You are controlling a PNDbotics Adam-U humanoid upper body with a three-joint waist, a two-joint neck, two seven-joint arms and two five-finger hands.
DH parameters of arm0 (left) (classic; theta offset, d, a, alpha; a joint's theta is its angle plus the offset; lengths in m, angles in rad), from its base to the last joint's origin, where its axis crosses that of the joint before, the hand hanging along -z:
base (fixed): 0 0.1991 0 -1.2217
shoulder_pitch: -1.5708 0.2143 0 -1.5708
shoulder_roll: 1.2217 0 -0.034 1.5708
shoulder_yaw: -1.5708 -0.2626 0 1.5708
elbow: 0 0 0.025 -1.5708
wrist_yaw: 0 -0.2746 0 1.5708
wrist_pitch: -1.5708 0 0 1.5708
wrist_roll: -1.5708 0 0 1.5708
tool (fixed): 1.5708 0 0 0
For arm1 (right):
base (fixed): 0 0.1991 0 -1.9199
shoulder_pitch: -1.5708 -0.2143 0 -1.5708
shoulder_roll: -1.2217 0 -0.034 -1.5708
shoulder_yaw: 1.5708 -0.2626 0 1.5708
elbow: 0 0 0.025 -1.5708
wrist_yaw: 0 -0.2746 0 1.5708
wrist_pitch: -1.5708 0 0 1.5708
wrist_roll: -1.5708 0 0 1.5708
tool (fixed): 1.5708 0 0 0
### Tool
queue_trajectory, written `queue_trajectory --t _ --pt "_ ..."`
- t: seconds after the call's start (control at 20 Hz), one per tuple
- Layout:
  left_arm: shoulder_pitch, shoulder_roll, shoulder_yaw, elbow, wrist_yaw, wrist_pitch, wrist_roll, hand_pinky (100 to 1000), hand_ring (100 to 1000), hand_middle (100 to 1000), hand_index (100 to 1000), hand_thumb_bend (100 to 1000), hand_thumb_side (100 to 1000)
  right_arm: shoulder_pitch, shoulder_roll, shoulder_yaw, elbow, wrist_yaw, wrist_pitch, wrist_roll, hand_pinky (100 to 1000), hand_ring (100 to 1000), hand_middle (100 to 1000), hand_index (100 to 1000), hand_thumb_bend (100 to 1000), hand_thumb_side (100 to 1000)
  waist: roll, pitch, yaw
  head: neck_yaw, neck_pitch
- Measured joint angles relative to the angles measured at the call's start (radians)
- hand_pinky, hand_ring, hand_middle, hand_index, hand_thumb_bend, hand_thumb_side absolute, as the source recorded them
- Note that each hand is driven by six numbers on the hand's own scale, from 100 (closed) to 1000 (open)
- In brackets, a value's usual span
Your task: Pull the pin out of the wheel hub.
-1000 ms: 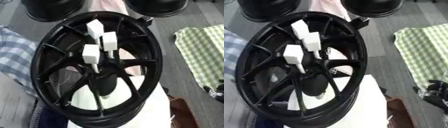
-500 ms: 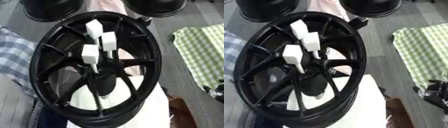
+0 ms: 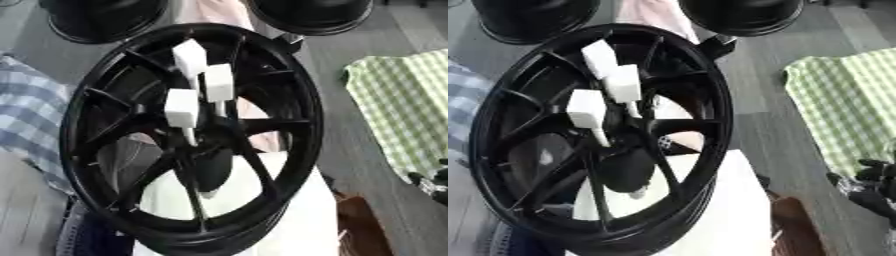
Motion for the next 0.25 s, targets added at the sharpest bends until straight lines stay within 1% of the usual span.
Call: queue_trajectory --t 0.1,0.15,0.25 --pt "0.004 -0.036 -0.001 0.046 0.006 -0.025 0.032 709 604 500 721 157 900 -0.002 0.000 0.000 0.000 0.000 0.000 0.002 480 608 494 672 668 124 0.000 0.000 0.000 0.000 -0.002" --pt "0.005 -0.050 -0.001 0.070 0.008 -0.037 0.044 707 603 497 719 128 885 -0.003 0.000 0.000 0.000 0.000 0.000 0.002 480 608 494 672 668 124 0.000 0.000 0.000 0.000 -0.004" --pt "0.007 -0.073 -0.004 0.115 0.021 -0.057 0.061 706 601 494 717 121 890 -0.003 0.000 0.000 0.000 -0.001 -0.001 0.003 480 608 494 672 668 123 0.000 0.000 0.000 0.002 -0.007"
